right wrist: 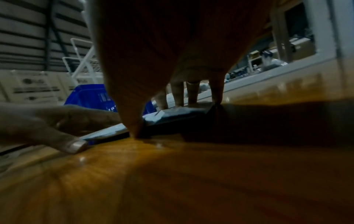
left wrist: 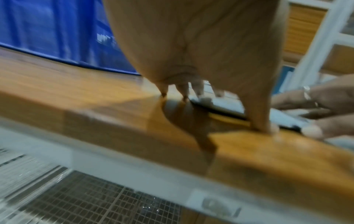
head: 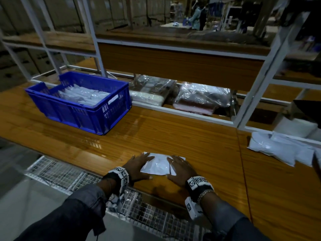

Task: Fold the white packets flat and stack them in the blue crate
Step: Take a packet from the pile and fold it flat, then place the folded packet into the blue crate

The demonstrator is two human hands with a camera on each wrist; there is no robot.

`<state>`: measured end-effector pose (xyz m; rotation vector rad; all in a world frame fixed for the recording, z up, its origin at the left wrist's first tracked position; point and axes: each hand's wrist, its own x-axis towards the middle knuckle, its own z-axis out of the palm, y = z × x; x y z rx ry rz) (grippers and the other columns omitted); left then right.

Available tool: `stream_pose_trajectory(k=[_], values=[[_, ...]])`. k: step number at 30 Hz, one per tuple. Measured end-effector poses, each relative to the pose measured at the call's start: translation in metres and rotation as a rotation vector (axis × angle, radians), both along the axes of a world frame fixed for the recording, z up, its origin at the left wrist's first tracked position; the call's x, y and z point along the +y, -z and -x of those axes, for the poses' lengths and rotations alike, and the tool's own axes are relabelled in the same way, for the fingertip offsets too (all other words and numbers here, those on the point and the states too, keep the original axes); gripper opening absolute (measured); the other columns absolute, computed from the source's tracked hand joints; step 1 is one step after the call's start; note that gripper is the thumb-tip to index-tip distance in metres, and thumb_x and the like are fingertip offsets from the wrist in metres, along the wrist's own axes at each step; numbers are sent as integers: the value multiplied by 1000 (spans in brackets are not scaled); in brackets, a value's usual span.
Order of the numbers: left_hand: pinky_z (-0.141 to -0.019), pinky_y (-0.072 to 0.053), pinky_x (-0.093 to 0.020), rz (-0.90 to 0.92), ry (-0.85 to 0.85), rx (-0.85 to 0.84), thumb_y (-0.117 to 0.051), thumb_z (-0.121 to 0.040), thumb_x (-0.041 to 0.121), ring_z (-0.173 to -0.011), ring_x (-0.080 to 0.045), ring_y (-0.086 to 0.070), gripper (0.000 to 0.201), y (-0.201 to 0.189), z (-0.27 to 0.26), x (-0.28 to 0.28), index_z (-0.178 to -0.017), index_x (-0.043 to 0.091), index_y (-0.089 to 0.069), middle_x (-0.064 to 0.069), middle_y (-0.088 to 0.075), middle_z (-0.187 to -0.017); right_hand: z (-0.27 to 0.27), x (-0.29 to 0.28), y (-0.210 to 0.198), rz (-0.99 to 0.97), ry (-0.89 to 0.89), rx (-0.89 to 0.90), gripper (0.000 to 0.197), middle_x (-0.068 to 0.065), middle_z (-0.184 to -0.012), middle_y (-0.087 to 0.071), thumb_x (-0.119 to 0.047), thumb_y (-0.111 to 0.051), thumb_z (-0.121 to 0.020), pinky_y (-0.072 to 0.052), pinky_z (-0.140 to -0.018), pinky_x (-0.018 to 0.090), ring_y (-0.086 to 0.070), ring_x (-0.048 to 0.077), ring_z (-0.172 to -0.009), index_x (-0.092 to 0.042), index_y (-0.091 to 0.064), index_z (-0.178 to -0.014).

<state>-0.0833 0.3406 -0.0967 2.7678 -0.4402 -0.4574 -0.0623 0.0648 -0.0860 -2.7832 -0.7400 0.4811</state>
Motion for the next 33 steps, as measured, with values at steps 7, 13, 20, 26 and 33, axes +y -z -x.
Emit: stream_pose_trajectory(k=[7, 13, 20, 26, 33], values=[[-109, -43, -41, 22, -21, -157, -63, -93, 31, -135, -24, -51, 56, -32, 7, -6, -146, 19, -53, -6, -54, -148, -10, 8, -24, 1, -41, -124, 59, 3, -150, -49, -23, -54, -93, -42, -108, 38, -48, 27, -135, -24, -42, -150], [-73, -57, -41, 142, -84, -267, -64, -92, 37, -86, -15, -68, 21, -59, 3, 13, -108, 26, -73, 5, -74, -100, -21, 20, -52, -54, 20, -138, 14, 4, -111, -64, -24, -50, -99, -55, -76, 38, -62, 26, -95, -27, -59, -109], [-63, -46, -28, 117, -204, -321, -83, -82, 34, -80, -16, -66, 25, -130, -6, 66, -97, 16, -76, 0, -74, -89, -41, 59, -112, -222, -44, -102, 37, -1, -123, -64, -36, -73, -88, -53, -84, 33, -62, 19, -106, -25, -63, -122], [-59, -45, -12, 180, -326, -301, -90, -74, 29, -68, 12, -62, 22, -192, -2, 138, -78, 36, -69, 29, -66, -68, -44, 123, -173, -365, -167, -65, 14, -7, -88, -68, -34, -76, -87, -56, -67, 31, -65, 8, -77, -26, -67, -93], [-54, -39, -9, 224, -331, -365, -89, -76, 22, -61, 7, -61, 17, -262, -15, 231, -87, 18, -77, 24, -67, -65, -69, 217, -240, -383, -417, -232, 13, -14, -91, -67, -33, -75, -89, -36, -60, 16, -54, -3, -72, -28, -71, -100]])
